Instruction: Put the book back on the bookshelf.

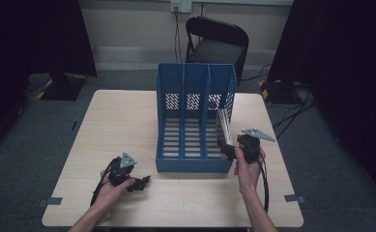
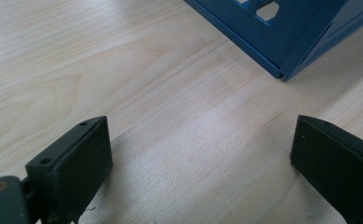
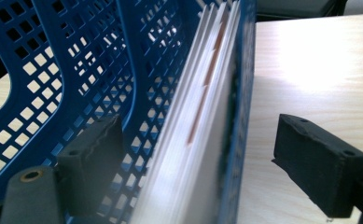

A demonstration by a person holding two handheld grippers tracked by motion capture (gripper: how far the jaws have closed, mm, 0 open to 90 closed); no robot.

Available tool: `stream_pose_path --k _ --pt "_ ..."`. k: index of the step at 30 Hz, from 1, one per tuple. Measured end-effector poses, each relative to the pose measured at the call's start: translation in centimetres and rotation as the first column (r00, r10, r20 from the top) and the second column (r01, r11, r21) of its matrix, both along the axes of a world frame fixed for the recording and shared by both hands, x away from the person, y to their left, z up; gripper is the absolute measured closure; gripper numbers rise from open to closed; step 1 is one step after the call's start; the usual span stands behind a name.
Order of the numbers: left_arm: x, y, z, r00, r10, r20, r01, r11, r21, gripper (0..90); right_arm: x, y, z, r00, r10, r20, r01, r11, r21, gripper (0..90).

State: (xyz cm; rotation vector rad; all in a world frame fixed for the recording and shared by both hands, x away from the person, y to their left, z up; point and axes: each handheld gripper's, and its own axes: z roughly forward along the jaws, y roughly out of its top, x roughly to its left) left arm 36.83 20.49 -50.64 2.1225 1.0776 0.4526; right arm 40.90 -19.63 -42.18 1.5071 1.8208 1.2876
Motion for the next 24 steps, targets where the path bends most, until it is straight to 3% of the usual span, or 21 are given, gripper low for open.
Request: stream_pose_path --k 4,10,14,16,19,22,24 --pt "0.0 0.0 0.0 1.0 -0.001 0.0 0.001 1.0 0.001 4.7 -0.6 -0.8 0.4 0.9999 -0.005 0.014 0.005 1.0 -0.003 17.7" --pt "0.0 0.0 0.0 1.0 -0.001 0.0 0.001 1.0 0.001 4.8 -2.3 -1.5 0.6 0.9975 0.071 0.005 -0.07 0.997 -0.042 16.2" --pt "0.0 0.0 0.0 1.0 0.0 0.0 0.0 1.0 0.001 4.7 -3.0 -1.9 0.6 0.9955 0.094 -0.007 -0.094 0.995 -0.032 15.2" --pt "0.0 0.0 0.0 1.0 -0.001 0.0 0.001 1.0 0.002 4.7 -3.7 -2.3 0.3 0.9913 0.131 -0.012 -0.131 0.991 -0.022 13.8" --pt "0.0 0.0 0.0 1.0 -0.001 0.0 0.001 1.0 0.002 4.7 -4.4 -2.4 -0.2 0.9742 0.218 -0.058 -0.219 0.976 0.0 13.8" --pt "0.0 0.0 0.0 1.0 0.0 0.0 0.0 1.0 0.001 4.8 -4.9 -2.1 -0.5 0.9743 0.217 -0.06 -0.219 0.976 -0.018 13.8" --pt "0.0 0.0 0.0 1.0 -0.001 0.001 0.001 1.0 0.002 4.8 -5.6 -1.9 -1.1 0.968 0.235 -0.087 -0.238 0.971 -0.024 13.8"
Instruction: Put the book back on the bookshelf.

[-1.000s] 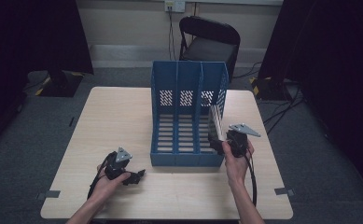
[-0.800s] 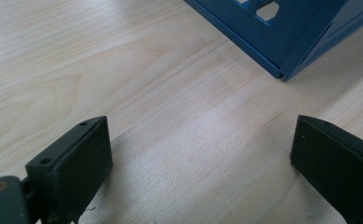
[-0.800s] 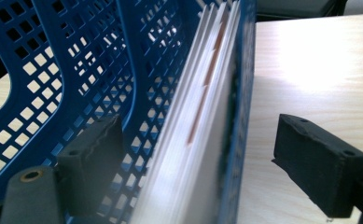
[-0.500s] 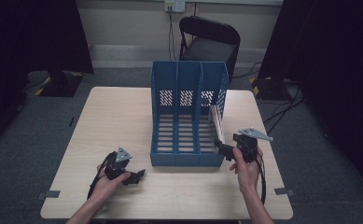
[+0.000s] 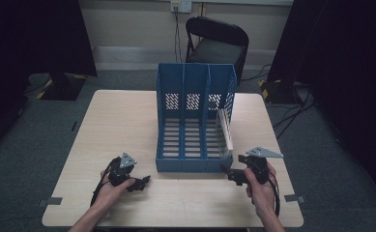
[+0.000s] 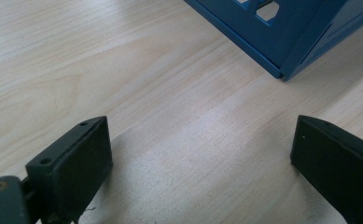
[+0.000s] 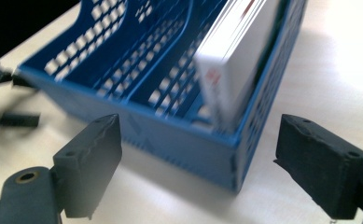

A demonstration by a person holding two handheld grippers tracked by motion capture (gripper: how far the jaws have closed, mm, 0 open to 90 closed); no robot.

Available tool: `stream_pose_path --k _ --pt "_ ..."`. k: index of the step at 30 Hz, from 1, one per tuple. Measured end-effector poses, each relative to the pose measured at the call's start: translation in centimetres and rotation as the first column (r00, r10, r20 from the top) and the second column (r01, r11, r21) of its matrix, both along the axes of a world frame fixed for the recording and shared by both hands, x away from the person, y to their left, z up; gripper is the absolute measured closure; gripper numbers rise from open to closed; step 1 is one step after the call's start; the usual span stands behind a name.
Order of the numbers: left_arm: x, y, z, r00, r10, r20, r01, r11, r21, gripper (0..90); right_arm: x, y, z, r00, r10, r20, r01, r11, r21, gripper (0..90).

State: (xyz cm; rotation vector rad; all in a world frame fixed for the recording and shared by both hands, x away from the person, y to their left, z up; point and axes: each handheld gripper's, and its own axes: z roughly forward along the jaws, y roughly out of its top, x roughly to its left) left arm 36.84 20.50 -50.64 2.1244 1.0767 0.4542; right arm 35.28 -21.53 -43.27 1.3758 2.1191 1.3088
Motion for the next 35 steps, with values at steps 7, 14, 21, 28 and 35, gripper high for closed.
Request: stream_pose_path --k 7,14,21,28,35 --pt "0.0 0.0 0.0 1.0 0.003 0.002 -0.003 1.0 0.001 4.8 -1.6 0.3 -2.3 0.9922 0.107 -0.064 -0.109 0.993 -0.033 13.8" --pt "-0.1 -0.2 0.0 1.0 0.003 0.0 -0.003 1.0 0.0 4.9 -2.6 1.3 -5.3 0.9767 0.184 -0.111 -0.193 0.978 -0.079 13.8" --pt "-0.3 -0.5 0.0 1.0 0.003 0.001 -0.003 1.0 0.003 4.5 -1.8 3.3 -6.9 0.9737 0.209 -0.09 -0.222 0.962 -0.159 13.3" --pt "-0.3 -0.5 0.0 1.0 0.004 0.001 -0.004 1.0 0.006 4.0 -2.1 4.1 -7.3 0.9789 0.203 -0.026 -0.203 0.945 -0.255 13.1" --pt "-0.2 -0.6 0.0 1.0 0.001 -0.002 -0.001 1.0 0.004 3.3 -2.2 4.3 -7.4 0.9823 0.186 -0.024 -0.185 0.944 -0.274 10.7"
